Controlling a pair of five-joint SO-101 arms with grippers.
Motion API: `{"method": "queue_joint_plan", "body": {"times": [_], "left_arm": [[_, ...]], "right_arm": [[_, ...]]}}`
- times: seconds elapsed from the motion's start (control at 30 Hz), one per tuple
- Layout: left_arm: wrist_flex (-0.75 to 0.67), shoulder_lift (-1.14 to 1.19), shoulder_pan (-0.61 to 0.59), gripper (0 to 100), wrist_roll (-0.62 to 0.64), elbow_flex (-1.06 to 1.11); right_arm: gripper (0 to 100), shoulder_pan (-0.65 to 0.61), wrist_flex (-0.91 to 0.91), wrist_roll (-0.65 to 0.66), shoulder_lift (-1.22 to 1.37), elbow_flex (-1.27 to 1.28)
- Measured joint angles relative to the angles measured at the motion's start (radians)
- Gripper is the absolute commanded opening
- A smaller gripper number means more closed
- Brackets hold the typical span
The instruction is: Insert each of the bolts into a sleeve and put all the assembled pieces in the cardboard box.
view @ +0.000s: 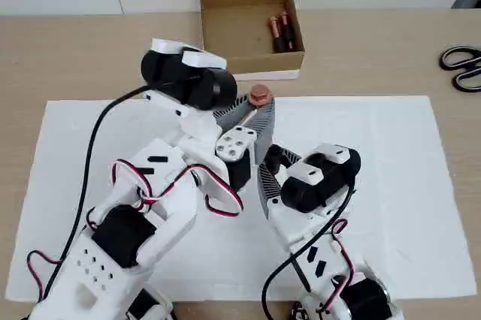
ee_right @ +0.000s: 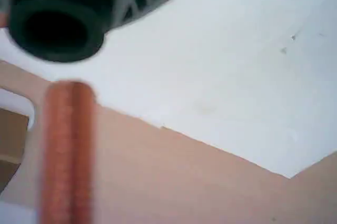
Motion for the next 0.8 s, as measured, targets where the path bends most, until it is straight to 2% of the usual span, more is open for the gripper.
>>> {"method": "queue_joint_plan", "body": {"times": [0.8], "left_arm": [[-0.012, -0.005, 0.005, 1, 0.000, 0.057]], "right_arm": [[0.4, 0.012, 0.002, 0.000, 0.002, 0.002]]}}
